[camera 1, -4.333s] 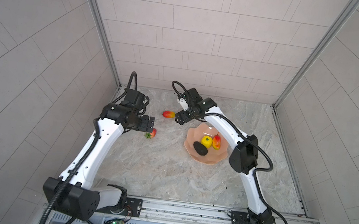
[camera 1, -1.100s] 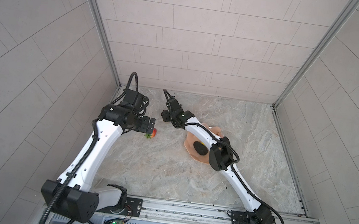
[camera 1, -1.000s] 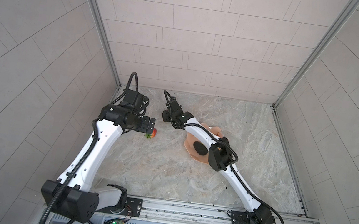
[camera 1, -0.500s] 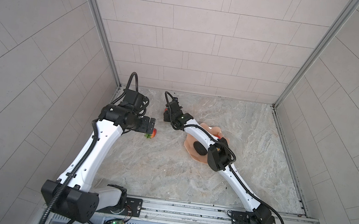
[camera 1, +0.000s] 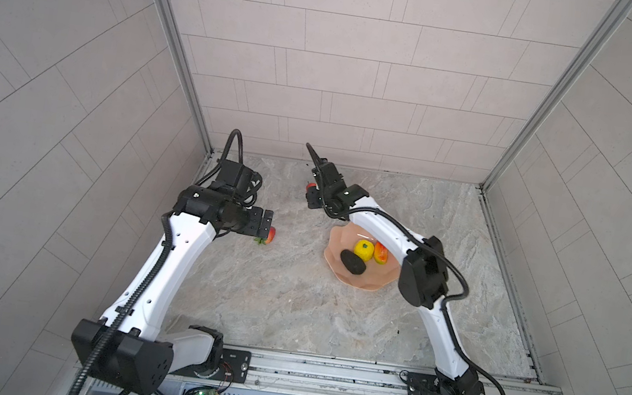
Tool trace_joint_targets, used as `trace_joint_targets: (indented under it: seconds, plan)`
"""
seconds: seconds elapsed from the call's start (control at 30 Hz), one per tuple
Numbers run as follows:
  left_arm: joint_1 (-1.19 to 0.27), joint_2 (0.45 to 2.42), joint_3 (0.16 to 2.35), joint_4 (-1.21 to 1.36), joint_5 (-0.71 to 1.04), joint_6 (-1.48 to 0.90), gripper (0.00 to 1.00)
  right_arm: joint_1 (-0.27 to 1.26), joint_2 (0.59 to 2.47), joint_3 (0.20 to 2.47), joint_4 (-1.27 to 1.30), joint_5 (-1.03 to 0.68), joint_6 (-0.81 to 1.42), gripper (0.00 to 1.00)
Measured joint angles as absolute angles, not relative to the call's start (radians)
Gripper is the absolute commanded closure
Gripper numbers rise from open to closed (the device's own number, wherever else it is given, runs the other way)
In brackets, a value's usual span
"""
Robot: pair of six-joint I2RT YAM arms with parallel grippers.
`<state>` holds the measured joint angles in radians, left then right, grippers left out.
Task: Place and organize the fake fruits in the fruit bowl
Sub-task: 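Lift the mango and lower it into the pink bowl, then open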
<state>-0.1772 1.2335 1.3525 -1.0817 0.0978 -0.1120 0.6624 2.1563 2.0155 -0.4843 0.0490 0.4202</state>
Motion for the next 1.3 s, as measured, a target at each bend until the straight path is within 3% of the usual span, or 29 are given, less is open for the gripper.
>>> trace_joint_targets:
  seconds: [0.17,0.33,0.93,1.1,1.3]
  plan:
    - [-0.177,1.234,1.353,-1.069,0.113,-0.116,0.00,0.609,1.826,1.658,-0.427,0.064,0.388,1.00]
    - [-0.177,1.234,1.353,-1.052,0.129,-0.123,0.00,0.602,1.702,1.424,-0.433,0.083,0.380,1.00]
    - [-0.187,1.227,1.353,-1.045,0.147,-0.140,0.00,0.626,1.852,1.339,-0.403,0.015,0.439,1.00]
    - [-0.187,1.228,1.353,-1.045,0.148,-0.141,0.00,0.628,1.853,1.339,-0.398,0.007,0.444,0.83]
    - [-0.188,1.228,1.353,-1.045,0.148,-0.141,0.00,0.627,1.853,1.339,-0.400,0.006,0.445,0.72]
